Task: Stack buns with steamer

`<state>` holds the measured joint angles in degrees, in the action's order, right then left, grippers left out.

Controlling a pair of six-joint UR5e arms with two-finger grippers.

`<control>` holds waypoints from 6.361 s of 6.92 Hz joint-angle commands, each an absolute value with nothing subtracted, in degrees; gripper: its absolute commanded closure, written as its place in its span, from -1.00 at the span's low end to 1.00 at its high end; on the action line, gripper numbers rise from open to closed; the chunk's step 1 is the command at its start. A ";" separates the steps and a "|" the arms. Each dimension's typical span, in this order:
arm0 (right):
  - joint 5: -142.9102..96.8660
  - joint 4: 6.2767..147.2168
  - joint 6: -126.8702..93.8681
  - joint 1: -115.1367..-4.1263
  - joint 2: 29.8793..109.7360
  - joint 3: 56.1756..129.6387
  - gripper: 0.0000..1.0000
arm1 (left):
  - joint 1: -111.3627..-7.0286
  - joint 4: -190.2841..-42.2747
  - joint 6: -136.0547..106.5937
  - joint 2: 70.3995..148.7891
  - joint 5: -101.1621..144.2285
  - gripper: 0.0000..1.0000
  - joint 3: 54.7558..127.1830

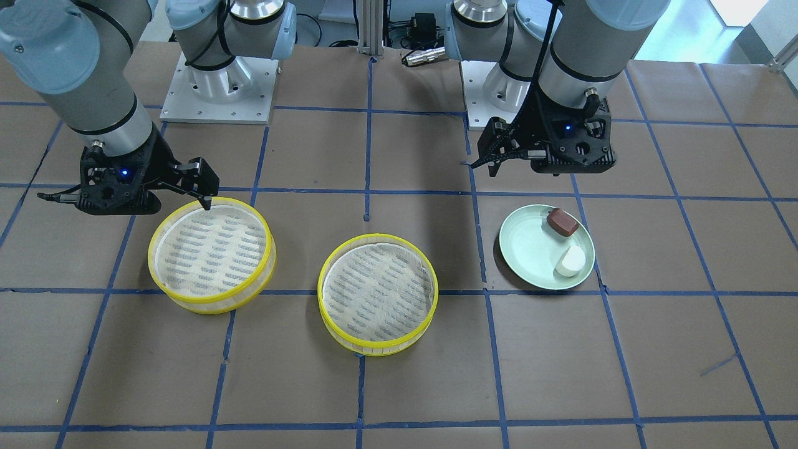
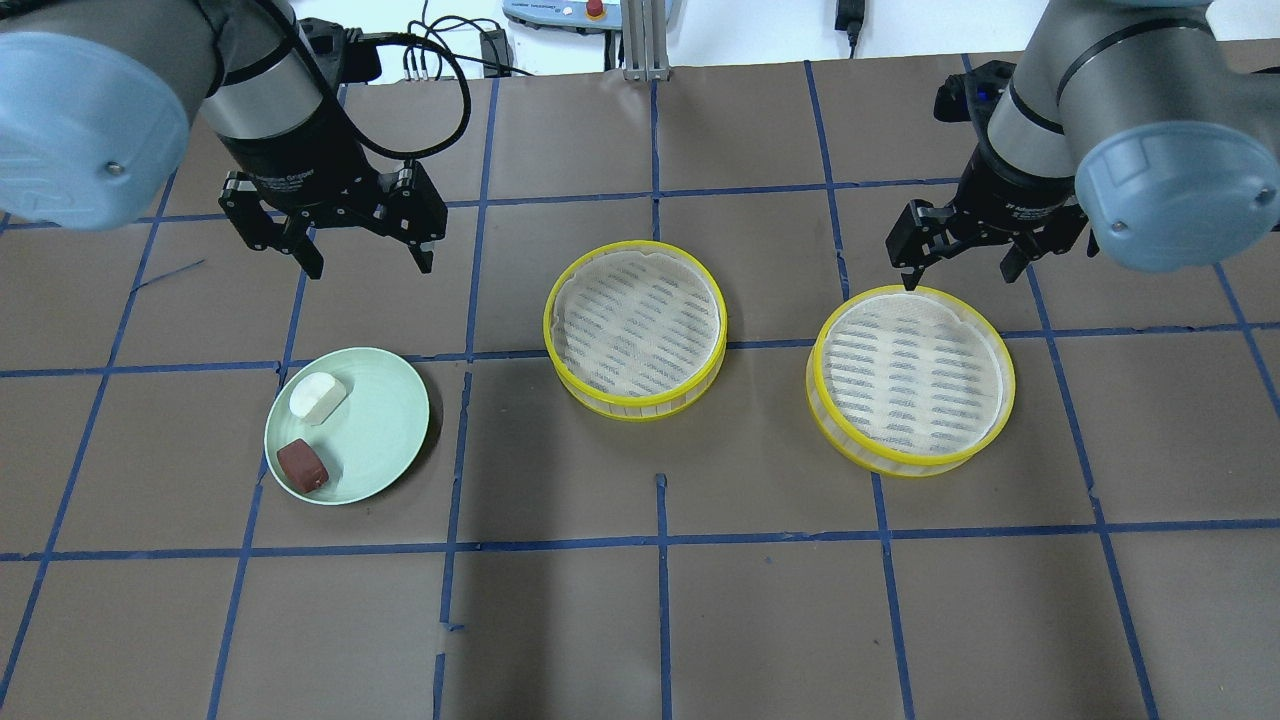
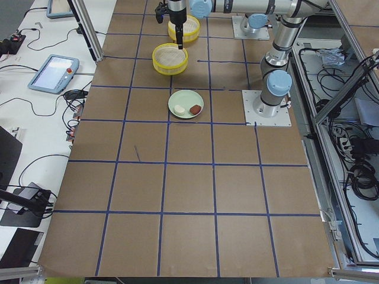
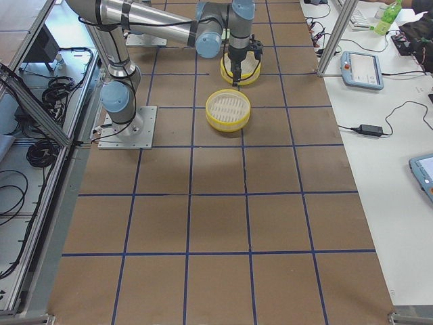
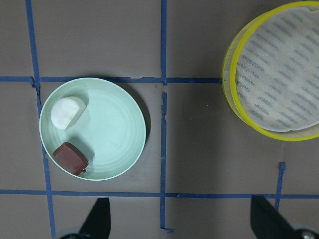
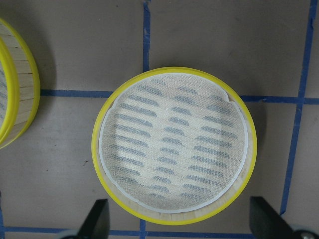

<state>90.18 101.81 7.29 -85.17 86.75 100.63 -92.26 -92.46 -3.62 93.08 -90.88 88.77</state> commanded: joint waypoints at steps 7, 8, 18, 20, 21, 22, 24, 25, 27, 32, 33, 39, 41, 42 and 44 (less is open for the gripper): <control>90.18 103.86 7.99 -84.99 86.66 100.72 -1.00 | -77.63 -88.98 14.80 94.30 -95.89 -1.00 99.10; 90.26 105.63 11.13 -84.73 86.14 101.16 -1.00 | -74.91 -83.29 20.60 95.52 -95.80 -1.00 102.10; 90.00 129.38 17.75 -74.44 77.35 115.58 -0.80 | -73.30 -66.89 32.26 111.00 -93.36 1.00 107.14; 90.00 129.55 17.84 -74.44 77.34 116.28 -0.71 | -73.91 -69.07 26.83 109.08 -81.09 1.00 104.78; 90.09 129.55 17.84 -74.44 77.34 116.37 -0.61 | -75.48 -70.30 20.54 108.90 -72.94 1.00 103.81; 90.26 129.38 17.67 -74.44 77.34 116.37 -0.47 | -79.15 -69.36 10.12 108.90 -62.86 1.00 102.93; 90.35 129.46 17.58 -74.44 76.38 116.89 -0.32 | -90.65 -61.39 -6.15 110.04 -58.57 0.99 100.38; 90.35 129.46 17.58 -74.44 76.12 116.81 -0.29 | -94.01 -59.61 -9.20 110.30 -59.06 0.99 100.37; 90.96 129.20 17.49 -74.44 76.11 116.37 0.33 | -95.10 -59.50 -11.15 111.45 -59.59 -0.99 100.72; 91.23 128.67 16.70 -74.44 76.64 114.44 0.89 | -94.57 -59.68 -6.28 109.51 -69.16 -1.00 101.51; 91.06 127.89 14.87 -74.44 77.08 114.09 0.89 | -94.22 -60.72 2.90 109.51 -79.70 -1.00 102.21; 85.70 111.44 -9.20 -90.24 80.34 101.61 0.86 | -76.21 -74.07 21.45 107.40 -105.29 -1.00 111.80; 85.08 111.97 -17.18 -96.29 77.45 98.46 0.85 | -76.20 -74.09 21.97 108.19 -106.87 0.43 111.80; 85.08 111.97 -22.19 -100.24 74.82 95.39 0.85 | -76.20 -74.18 21.97 108.28 -106.79 0.85 111.80; 85.69 112.41 -26.70 -103.88 70.68 92.12 0.82 | -76.29 -74.27 21.80 108.19 -106.08 0.98 111.62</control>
<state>85.27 112.13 -23.84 -101.78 73.08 94.10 -76.26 -74.18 21.81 108.22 -106.31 111.72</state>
